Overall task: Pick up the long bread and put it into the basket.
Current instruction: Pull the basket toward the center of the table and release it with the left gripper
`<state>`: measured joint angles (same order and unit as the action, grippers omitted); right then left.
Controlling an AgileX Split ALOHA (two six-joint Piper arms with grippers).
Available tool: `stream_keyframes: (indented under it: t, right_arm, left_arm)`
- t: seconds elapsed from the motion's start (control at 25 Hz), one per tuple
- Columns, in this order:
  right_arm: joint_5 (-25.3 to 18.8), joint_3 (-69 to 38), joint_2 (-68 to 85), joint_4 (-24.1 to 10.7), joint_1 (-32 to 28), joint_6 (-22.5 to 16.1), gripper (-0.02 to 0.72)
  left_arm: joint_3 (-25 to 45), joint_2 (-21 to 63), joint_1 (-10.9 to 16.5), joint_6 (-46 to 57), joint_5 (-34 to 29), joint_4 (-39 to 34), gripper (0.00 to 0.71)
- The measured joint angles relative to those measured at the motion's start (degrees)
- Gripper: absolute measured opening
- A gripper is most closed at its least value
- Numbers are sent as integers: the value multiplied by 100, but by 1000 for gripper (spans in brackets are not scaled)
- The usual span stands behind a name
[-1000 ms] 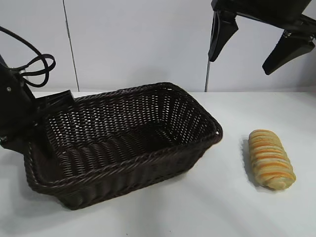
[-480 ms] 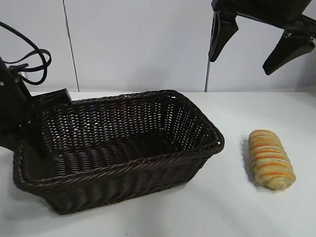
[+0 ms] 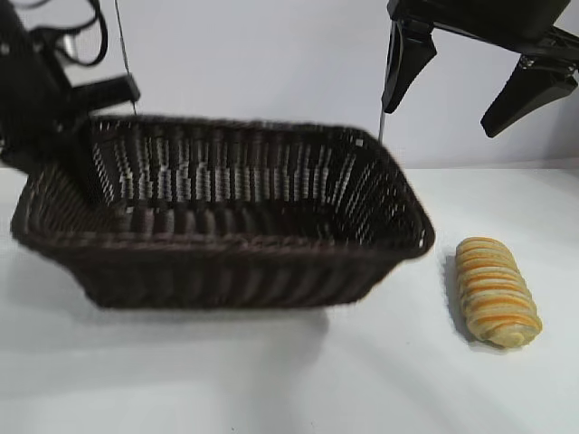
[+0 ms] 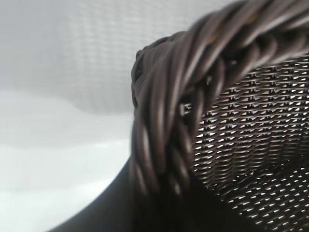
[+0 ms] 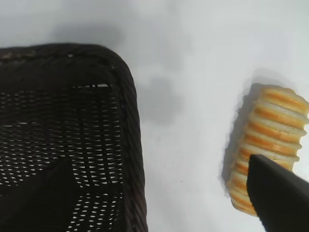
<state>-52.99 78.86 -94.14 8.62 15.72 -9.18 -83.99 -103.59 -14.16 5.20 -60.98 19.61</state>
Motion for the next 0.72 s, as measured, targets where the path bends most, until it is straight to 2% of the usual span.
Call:
stream_keyframes:
  t: [0.32, 0.72]
  right_arm:
    - [0, 0, 0, 0, 0, 0, 696]
    - [0, 0, 0, 12, 0, 0, 696]
  left_arm:
    - [-5, -772, -26, -477, -58, 281, 99]
    - [-5, -1461, -215, -520, 323, 398, 99]
